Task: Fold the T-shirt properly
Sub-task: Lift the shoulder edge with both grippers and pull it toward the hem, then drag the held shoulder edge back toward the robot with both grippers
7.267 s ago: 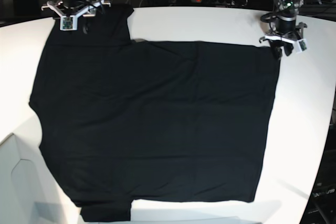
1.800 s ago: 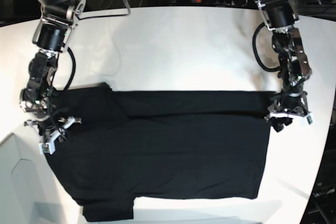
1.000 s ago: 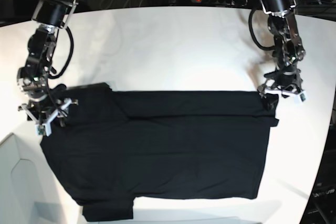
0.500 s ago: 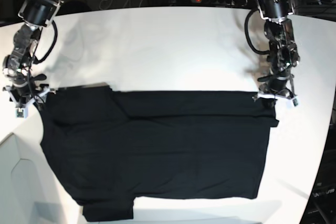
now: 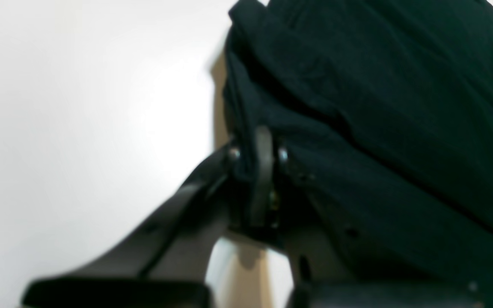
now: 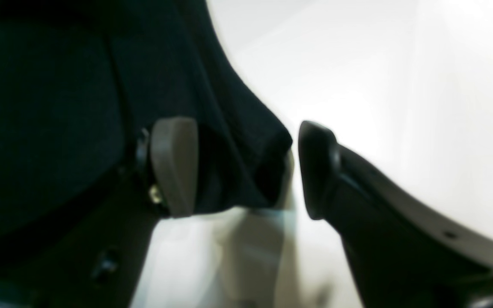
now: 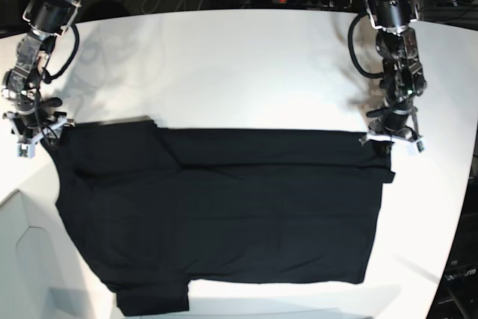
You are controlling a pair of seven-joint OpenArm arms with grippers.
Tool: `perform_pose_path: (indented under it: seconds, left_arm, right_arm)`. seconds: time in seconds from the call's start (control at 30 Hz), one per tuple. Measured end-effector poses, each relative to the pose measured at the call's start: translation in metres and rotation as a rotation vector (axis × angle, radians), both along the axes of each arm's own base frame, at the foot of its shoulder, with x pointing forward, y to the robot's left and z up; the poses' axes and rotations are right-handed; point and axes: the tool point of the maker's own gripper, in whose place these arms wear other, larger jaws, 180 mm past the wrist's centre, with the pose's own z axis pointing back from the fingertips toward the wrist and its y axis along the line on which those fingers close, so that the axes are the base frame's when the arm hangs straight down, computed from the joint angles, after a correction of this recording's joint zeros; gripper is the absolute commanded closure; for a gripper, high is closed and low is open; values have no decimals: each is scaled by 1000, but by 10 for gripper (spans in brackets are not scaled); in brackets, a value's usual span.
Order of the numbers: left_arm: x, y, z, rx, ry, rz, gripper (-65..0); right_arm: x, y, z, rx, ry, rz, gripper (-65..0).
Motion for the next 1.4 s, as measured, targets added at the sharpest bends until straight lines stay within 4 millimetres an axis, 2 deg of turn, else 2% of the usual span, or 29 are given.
perform_pose_path:
  seconds: [0.17,0.33,0.43,0.5,0.6,0.67,0.8,0.9,0.97,1.03,1.17,1.27,1.4]
  left_arm:
    - [-11,0,3,0,16,-8,-3]
    - [-21,3,12,22,25,-16,-3]
    - [-20,5,18,38,30,-27,-3]
    - [-15,7,29,48,0,-28,-3]
    - [-11,13,43,64,-31,-20,-3]
    - [-8,13,51,76,-51,-25,-2]
    - [9,12,77,98,-121,-33,-2]
    - [26,15,97,108,-175,-18,-2]
    - [34,13,100,92,-153,-29,-2]
    - [46,13,110,80,-151,-36,-2]
    - [73,10,141,69,-213,-48,-2]
    - [72,7,136,58,-186,-57,-2]
    - [58,10,113,56,-123,-53,-2]
  right_arm:
    - [-5,4,-4,10,-3,7,0]
    - [-6,2,-2,4,1,7,0]
    - [-9,-3,2,-28,28,18,0]
    - [-11,-5,7,-60,50,27,0]
    - [-12,-4,21,-94,50,46,0]
    - [-6,-3,40,-127,38,57,0]
    - [27,3,82,-173,-35,79,0]
    - [51,18,97,-196,-40,139,0]
    - [69,25,105,-208,-44,172,0]
    - [93,30,113,-217,-47,200,0]
    - [140,42,138,-175,-80,220,0]
    - [142,32,134,-183,12,201,0]
    - [122,28,105,-227,149,227,0]
